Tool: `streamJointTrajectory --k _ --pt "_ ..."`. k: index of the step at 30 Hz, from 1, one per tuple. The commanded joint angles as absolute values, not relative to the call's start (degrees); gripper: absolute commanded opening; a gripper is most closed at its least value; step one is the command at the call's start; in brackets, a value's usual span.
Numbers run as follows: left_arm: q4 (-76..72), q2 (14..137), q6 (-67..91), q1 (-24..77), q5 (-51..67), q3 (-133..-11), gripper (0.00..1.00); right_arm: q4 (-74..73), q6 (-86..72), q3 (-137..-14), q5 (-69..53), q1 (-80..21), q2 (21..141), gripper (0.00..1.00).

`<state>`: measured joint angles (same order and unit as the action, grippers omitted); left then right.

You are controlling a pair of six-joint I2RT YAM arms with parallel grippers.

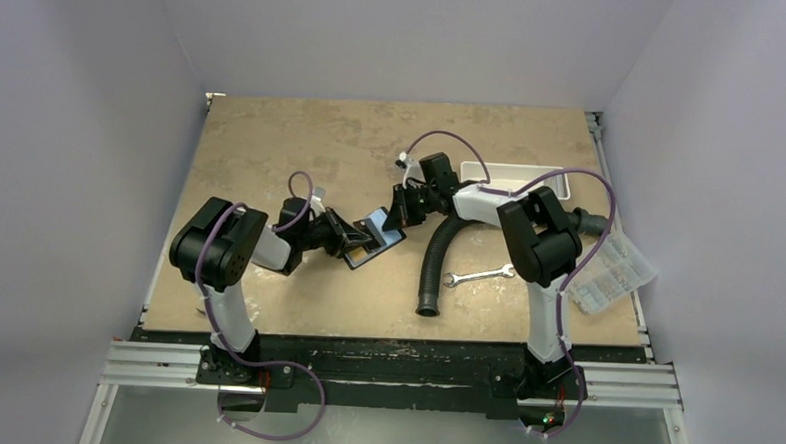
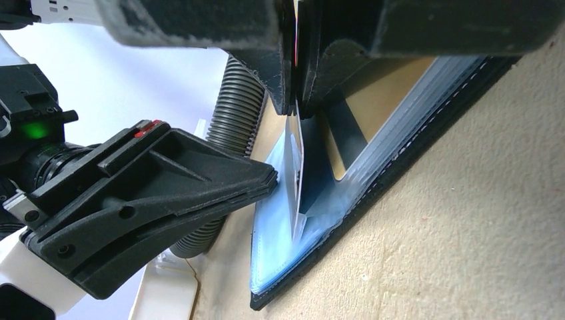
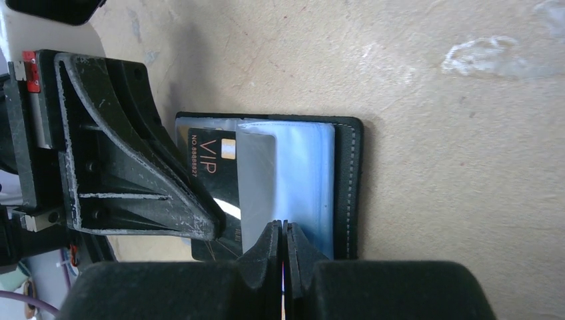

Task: Put the credit cards into the card holder
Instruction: Insert the credit card into the card holder.

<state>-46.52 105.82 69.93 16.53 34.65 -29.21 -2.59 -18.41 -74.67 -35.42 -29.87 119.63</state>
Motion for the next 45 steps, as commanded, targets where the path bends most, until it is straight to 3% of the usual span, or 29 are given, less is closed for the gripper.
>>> streamJointTrajectory --k 1,4,13,17,21,23,25,33,40,45 --pt "-46.5 104.9 68.4 17.3 32.7 -28.8 0.02 -4.2 -17.9 -74.8 -33.1 -27.3 118.2 0.00" --pt "-37.5 102.6 63.9 17.3 31.0 -30.6 0.06 -4.4 -17.5 -74.3 -32.8 -26.5 117.6 0.00" --pt "-24.0 98.3 57.9 17.3 28.5 -34.0 0.37 -4.3 -17.3 -74.0 -33.0 -26.3 118.5 0.03" --pt "-20.9 97.0 56.5 17.3 27.2 -34.6 0.43 -4.1 -17.3 -74.0 -33.7 -26.3 119.0 0.04" --pt "-19.5 96.9 56.4 17.3 25.9 -34.9 0.37 -3.8 -17.5 -73.6 -34.2 -26.4 119.3 0.04" --pt "-19.3 97.3 56.4 17.5 25.2 -35.0 0.23 -3.3 -17.8 -73.3 -34.8 -26.4 119.2 0.04" --pt "-19.8 97.8 56.8 17.6 24.9 -35.1 0.17 -2.9 -18.1 -73.1 -35.2 -26.4 119.1 0.04" --pt "-25.2 101.8 59.5 19.1 25.1 -36.2 0.00 -2.6 -18.5 -72.9 -36.0 -27.0 119.5 0.03" --pt "-27.9 102.2 61.3 20.3 24.8 -35.9 0.01 -2.4 -18.6 -72.7 -36.5 -27.2 119.2 0.02" --pt "-21.8 96.9 57.3 20.3 21.5 -34.9 0.27 -2.3 -18.5 -72.8 -37.1 -27.2 119.0 0.02"
